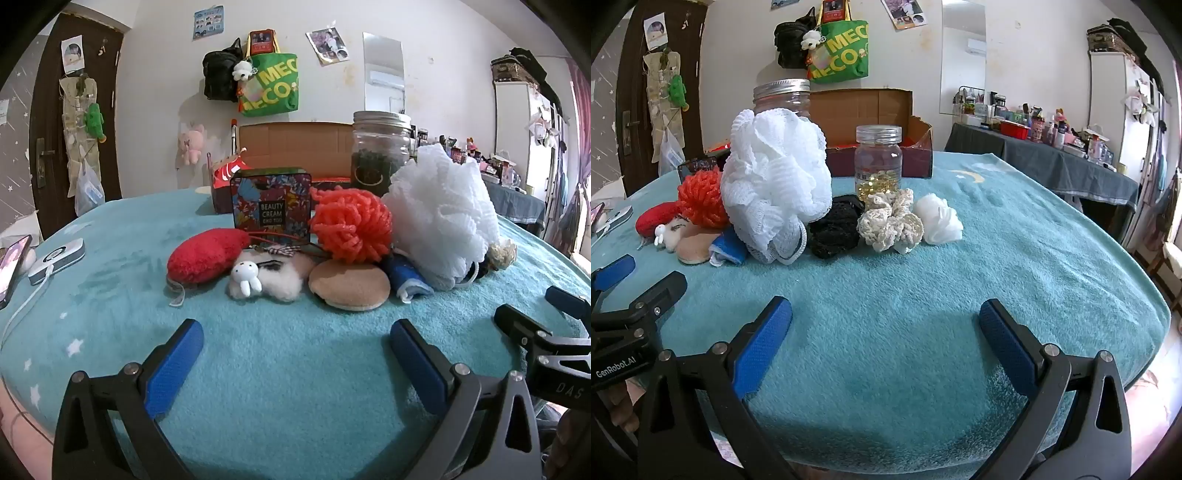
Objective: Organize soft objects
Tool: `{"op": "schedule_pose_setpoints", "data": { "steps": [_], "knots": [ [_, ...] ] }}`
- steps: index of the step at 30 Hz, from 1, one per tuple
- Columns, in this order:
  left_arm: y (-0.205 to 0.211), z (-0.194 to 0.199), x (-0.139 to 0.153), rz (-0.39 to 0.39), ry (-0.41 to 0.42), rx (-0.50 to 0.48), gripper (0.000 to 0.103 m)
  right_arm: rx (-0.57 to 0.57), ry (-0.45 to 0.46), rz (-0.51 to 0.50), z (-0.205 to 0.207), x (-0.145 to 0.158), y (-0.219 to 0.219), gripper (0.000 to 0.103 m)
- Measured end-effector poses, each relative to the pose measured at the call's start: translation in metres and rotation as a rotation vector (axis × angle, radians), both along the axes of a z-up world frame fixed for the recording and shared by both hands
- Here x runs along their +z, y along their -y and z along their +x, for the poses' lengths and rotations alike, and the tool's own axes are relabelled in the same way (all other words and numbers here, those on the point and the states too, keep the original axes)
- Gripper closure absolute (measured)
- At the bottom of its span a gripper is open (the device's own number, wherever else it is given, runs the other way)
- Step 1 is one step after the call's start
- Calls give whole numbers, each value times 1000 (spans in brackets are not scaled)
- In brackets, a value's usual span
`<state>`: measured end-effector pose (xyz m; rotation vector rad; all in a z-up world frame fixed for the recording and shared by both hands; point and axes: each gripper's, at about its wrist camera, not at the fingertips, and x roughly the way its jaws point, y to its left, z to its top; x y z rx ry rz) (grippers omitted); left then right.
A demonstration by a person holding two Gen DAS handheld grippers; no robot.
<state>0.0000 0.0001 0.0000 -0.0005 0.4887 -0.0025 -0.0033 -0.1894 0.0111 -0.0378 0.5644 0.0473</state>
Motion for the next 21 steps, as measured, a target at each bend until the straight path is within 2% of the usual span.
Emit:
{"op": "schedule_pose_setpoints", "data": {
  "steps": [21],
  "knots": [
    [0,0,0,-1,-5,0,0,0,3,-4,-1,0,0,0]
  ]
}}
